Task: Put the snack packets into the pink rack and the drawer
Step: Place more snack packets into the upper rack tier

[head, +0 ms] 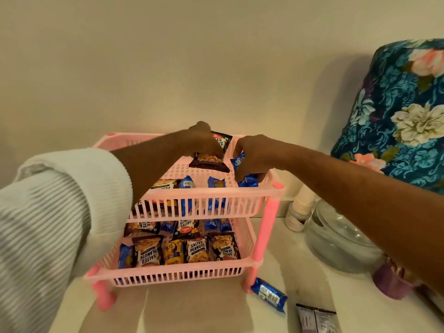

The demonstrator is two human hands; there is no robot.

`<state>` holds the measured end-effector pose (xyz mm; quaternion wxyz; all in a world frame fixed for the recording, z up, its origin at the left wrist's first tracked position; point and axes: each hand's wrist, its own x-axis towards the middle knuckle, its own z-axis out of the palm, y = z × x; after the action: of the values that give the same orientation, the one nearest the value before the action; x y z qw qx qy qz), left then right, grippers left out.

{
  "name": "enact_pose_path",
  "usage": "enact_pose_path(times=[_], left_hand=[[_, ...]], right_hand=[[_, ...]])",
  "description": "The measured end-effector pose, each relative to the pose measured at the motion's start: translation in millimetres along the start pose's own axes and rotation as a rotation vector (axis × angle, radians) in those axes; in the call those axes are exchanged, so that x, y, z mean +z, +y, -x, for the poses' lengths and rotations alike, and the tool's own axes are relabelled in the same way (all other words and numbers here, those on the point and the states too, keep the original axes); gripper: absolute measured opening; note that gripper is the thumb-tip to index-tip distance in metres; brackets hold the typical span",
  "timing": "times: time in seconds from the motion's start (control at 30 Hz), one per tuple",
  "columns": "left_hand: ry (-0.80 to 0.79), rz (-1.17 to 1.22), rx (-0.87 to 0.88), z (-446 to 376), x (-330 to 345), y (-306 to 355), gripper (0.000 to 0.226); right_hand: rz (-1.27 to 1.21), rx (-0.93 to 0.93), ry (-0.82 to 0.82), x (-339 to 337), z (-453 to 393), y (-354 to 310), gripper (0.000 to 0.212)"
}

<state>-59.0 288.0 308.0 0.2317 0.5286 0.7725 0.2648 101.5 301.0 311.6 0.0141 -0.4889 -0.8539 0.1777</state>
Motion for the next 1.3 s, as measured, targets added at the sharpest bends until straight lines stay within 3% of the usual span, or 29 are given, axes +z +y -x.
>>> enact_pose_path(times=[0.17, 0.33, 0.53, 0.7, 0.8, 1.07, 1.2, 1.3], left_hand=[[-0.151, 0.076, -0.114, -19.8, 19.3, -13.9, 0.045], [-0.139, 0.097, -0.144, -31.2, 29.5, -16.5, 0.041], [-0.187, -0.109, -0.164, -37.5, 37.0, -21.3, 0.052], [-0.264, -0.288, -0.136, -43.6, 36.5, -24.2, 0.060], [-0.263, -0.392, 0.021, -48.0, 40.1, -19.7, 0.063], [-0.191, -0.681, 0.468, -68.8, 53.3, -18.1, 0.066], [-0.355, -0.734, 0.454, -73.3, 50.5, -22.4, 0.063], [-0.548, -0.829, 0.347, -72.3, 47.1, -28.9, 0.084]], right_hand=[[0.142, 0.000, -0.125, 13.5, -19.9, 1.1, 0.040], [0.229, -0.001, -0.193, 22.2, -28.0, 1.8, 0.024], [0.396, -0.123, -0.141, 18.0, -13.4, 4.7, 0.043], [0.261, -0.133, -0.060, 9.4, -2.9, 7.6, 0.053], [0.161, -0.110, -0.056, 6.6, -2.2, 10.5, 0.057], [0.258, -0.198, -0.030, 18.7, -8.2, 23.7, 0.039], [0.281, -0.227, 0.002, 23.9, -11.1, 22.7, 0.033], [0.275, -0.251, 0.007, 22.1, -11.7, 23.2, 0.035]])
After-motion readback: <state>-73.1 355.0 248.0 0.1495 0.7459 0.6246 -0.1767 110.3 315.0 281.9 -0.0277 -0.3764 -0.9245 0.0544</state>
